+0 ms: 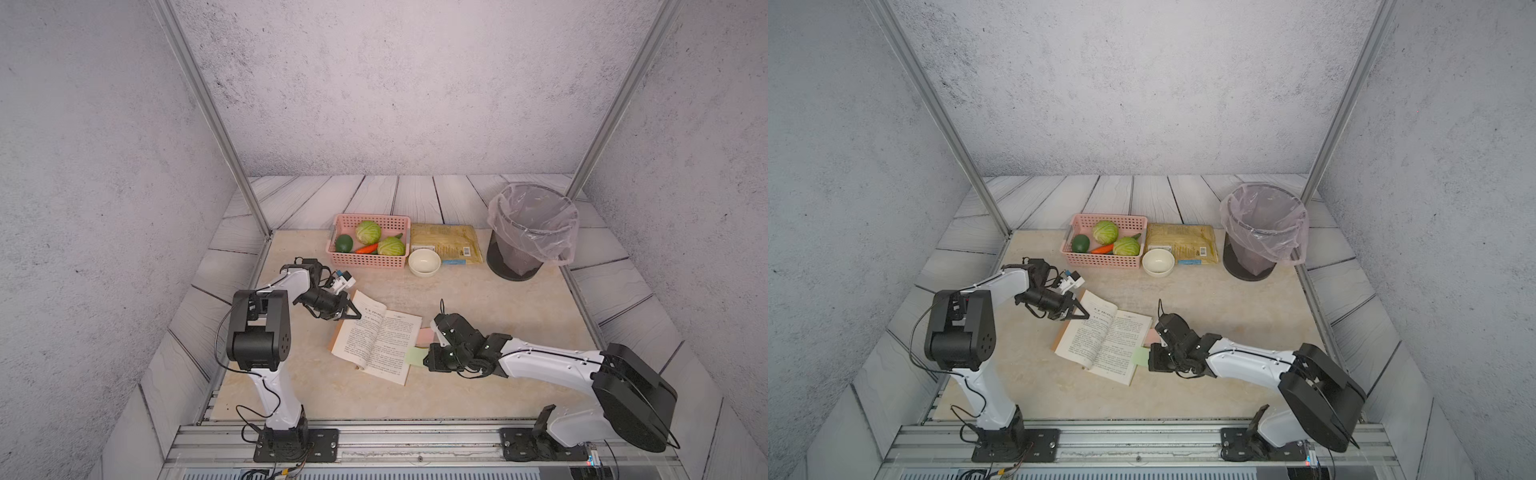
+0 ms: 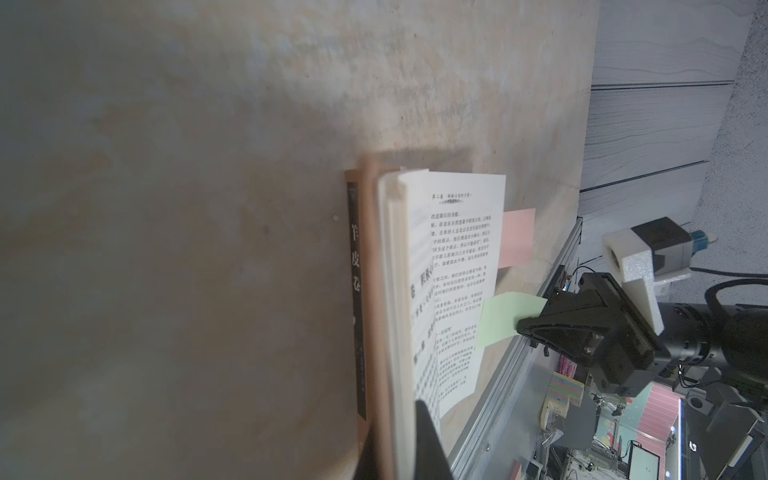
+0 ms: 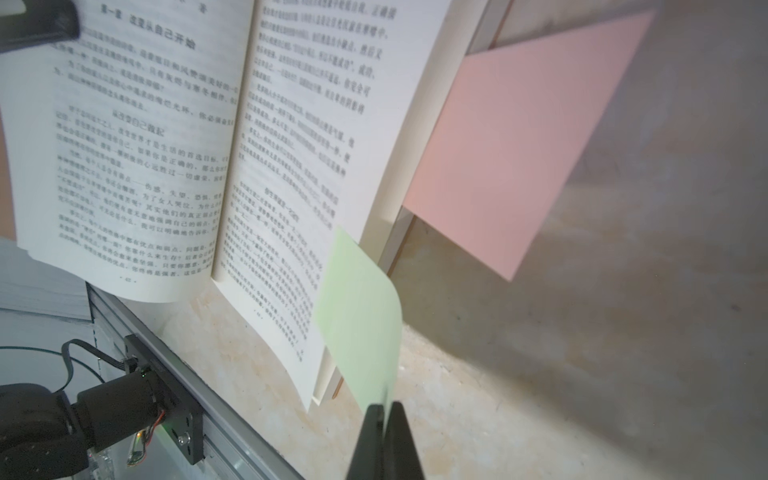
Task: Peel off the used sticky note
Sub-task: Tear off the note from the book.
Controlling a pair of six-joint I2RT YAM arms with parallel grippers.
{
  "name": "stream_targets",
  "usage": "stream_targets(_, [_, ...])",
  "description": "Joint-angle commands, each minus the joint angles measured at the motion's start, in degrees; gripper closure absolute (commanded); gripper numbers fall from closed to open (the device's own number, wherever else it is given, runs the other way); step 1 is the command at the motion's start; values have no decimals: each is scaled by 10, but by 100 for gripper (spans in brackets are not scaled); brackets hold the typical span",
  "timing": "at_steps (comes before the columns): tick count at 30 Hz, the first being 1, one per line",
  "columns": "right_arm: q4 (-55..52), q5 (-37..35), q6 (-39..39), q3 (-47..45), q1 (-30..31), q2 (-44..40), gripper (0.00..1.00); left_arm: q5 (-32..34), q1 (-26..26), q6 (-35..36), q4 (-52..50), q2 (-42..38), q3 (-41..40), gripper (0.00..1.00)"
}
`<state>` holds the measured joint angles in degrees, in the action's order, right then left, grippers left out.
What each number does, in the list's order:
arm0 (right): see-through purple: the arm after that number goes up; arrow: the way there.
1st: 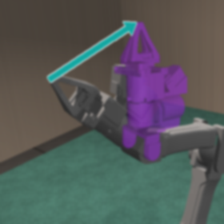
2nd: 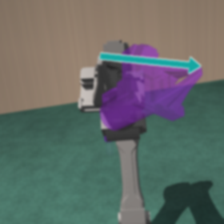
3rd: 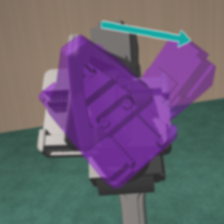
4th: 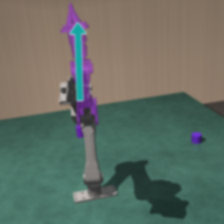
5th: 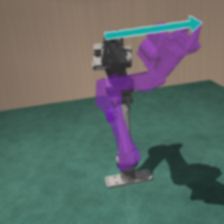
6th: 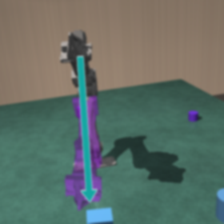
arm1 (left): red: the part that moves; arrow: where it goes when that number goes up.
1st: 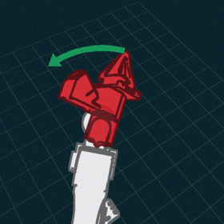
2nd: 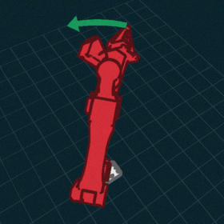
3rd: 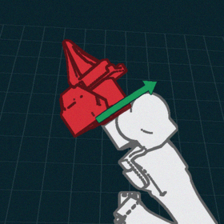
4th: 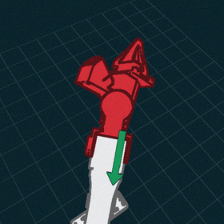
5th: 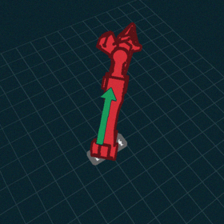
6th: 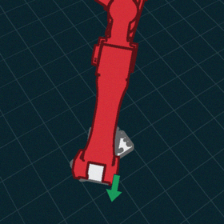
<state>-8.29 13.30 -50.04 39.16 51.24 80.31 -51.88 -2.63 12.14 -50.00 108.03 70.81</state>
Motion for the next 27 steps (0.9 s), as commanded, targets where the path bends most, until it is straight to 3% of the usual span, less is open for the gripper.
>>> stream_targets(1, [-58, -30, 41, 29, 15, 0, 100, 13, 6, 2, 2, 10, -7, 100])
stream_targets(13, [-154, -103, 102, 92, 49, 13, 100, 12, 6, 2, 2, 14, -6, 100])
stream_targets(27, [-218, -131, 162, 166, 99, 73, 100, 10, 6, 2, 1, 13, -5, 100])
